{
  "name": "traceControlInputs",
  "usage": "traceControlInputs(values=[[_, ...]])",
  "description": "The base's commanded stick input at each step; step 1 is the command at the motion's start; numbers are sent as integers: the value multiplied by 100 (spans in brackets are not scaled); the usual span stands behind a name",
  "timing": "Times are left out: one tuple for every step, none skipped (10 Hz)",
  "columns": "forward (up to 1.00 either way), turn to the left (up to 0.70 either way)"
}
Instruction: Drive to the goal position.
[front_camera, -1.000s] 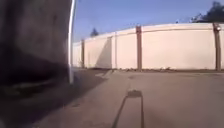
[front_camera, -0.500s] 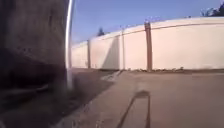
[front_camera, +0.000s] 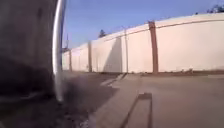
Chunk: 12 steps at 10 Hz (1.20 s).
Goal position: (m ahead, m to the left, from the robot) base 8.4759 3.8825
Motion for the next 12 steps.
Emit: traceControlInputs(values=[[100,0],[100,0],[100,0],[100,0],[100,0],[100,0],[100,0],[100,0],[100,16],[100,27],[100,27],[100,27]])
